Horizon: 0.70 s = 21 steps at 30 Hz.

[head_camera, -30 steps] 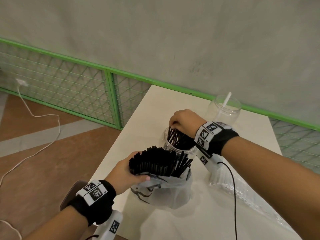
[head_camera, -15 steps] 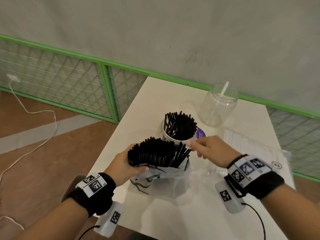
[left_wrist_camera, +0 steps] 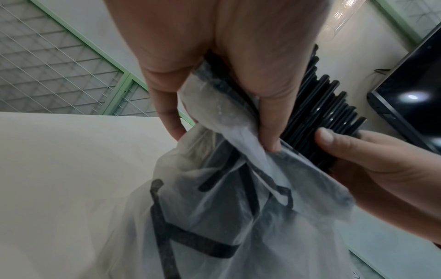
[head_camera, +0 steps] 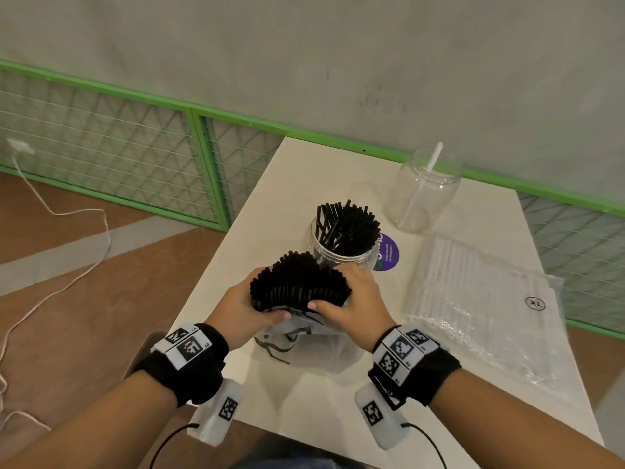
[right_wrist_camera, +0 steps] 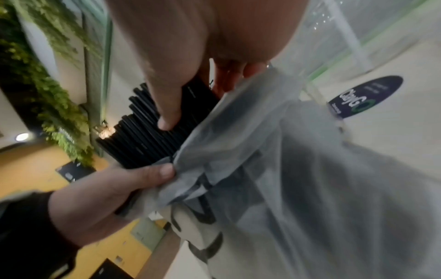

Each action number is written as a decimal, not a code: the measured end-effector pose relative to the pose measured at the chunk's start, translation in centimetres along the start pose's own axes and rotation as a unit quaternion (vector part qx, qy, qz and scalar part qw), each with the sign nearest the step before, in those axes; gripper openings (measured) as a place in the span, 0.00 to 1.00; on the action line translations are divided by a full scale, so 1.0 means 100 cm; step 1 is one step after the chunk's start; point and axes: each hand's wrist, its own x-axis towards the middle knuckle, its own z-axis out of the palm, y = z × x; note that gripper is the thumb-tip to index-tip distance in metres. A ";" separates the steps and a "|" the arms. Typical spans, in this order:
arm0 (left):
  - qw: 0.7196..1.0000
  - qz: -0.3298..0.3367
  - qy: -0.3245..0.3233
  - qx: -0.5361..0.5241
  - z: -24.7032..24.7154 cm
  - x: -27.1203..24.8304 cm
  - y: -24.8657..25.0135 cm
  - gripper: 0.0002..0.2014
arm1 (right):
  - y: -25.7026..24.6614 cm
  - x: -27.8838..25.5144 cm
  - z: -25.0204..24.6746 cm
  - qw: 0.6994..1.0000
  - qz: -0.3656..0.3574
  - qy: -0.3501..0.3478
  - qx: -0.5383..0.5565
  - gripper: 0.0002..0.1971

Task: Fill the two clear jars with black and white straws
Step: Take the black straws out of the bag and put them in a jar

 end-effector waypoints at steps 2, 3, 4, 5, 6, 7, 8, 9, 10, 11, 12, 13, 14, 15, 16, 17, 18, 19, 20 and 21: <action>1.000 -0.001 0.002 -0.003 -0.001 0.000 -0.001 0.29 | -0.003 0.000 0.001 0.998 0.026 0.011 0.049 0.19; 1.000 -0.003 0.003 -0.005 -0.002 0.000 -0.001 0.29 | -0.004 0.000 0.000 0.996 0.038 0.012 0.078 0.14; 1.000 -0.005 0.003 -0.005 -0.002 0.000 -0.001 0.29 | -0.004 -0.001 -0.002 0.992 0.049 0.010 0.113 0.12; 1.000 -0.006 0.003 -0.003 -0.003 -0.001 -0.001 0.28 | -0.004 -0.001 -0.003 0.987 0.054 0.008 0.149 0.11; 1.000 -0.006 0.004 -0.002 -0.003 -0.002 -0.001 0.28 | -0.006 -0.002 -0.006 0.983 0.054 0.008 0.175 0.11; 1.000 -0.005 0.004 -0.002 -0.003 -0.002 -0.001 0.28 | -0.009 -0.002 -0.011 0.981 0.052 0.009 0.189 0.10; 1.000 -0.005 0.003 -0.004 -0.003 -0.002 -0.002 0.28 | -0.014 0.000 -0.017 0.980 0.052 0.011 0.194 0.07; 1.000 -0.005 0.003 -0.006 -0.003 -0.003 -0.002 0.28 | -0.020 0.002 -0.025 0.979 0.056 0.012 0.195 0.04; 1.000 -0.006 0.002 -0.009 -0.003 -0.002 -0.003 0.28 | -0.027 0.005 -0.035 0.978 0.060 0.013 0.197 0.03; 1.000 -0.008 0.001 -0.012 -0.003 -0.002 -0.003 0.28 | -0.036 0.010 -0.047 0.977 0.059 0.017 0.206 0.03; 1.000 -0.010 -0.001 -0.013 -0.003 -0.002 -0.003 0.28 | -0.046 0.015 -0.059 0.973 0.051 0.028 0.226 0.04; 1.000 -0.011 -0.002 -0.012 -0.003 -0.002 -0.002 0.28 | -0.057 0.021 -0.073 0.965 0.037 0.045 0.256 0.02; 1.000 -0.009 -0.003 -0.011 -0.003 -0.002 -0.002 0.27 | -0.068 0.029 -0.087 0.954 0.020 0.063 0.293 0.01; 1.000 -0.007 -0.004 -0.011 -0.004 -0.002 -0.001 0.27 | -0.079 0.036 -0.101 0.938 -0.001 0.084 0.335 0.01; 1.000 -0.005 -0.005 -0.011 -0.004 -0.002 -0.002 0.27 | -0.088 0.043 -0.115 0.921 -0.022 0.106 0.375 0.02; 1.000 -0.004 -0.004 -0.011 -0.004 -0.002 -0.002 0.26 | -0.095 0.051 -0.127 0.906 -0.039 0.127 0.402 0.03; 1.000 -0.005 -0.003 -0.013 -0.005 -0.001 -0.003 0.26 | -0.099 0.058 -0.137 0.897 -0.053 0.144 0.415 0.04; 1.000 -0.005 -0.002 -0.014 -0.005 -0.001 -0.004 0.26 | -0.101 0.066 -0.143 0.893 -0.063 0.157 0.417 0.05; 1.000 -0.005 -0.002 -0.014 -0.005 -0.001 -0.005 0.25 | -0.102 0.073 -0.146 0.891 -0.068 0.166 0.417 0.04; 1.000 -0.003 -0.002 -0.013 -0.005 -0.001 -0.005 0.25 | -0.100 0.079 -0.146 0.892 -0.067 0.171 0.413 0.04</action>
